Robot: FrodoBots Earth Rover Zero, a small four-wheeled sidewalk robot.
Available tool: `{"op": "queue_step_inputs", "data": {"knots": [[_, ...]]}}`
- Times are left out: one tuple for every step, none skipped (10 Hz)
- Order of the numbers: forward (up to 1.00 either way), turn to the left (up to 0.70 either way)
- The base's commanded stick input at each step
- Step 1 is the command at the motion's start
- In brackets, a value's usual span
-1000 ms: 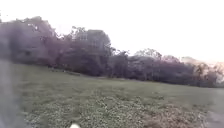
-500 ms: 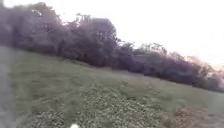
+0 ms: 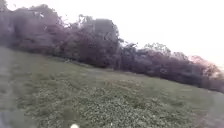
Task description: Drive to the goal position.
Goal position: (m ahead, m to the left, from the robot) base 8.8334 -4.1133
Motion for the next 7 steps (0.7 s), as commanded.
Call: {"op": "queue_step_inputs", "data": {"knots": [[0.85,-0.34],[0.85,-0.34],[0.85,-0.34],[0.85,-0.34],[0.85,-0.34],[0.85,-0.34],[0.85,-0.27]]}}
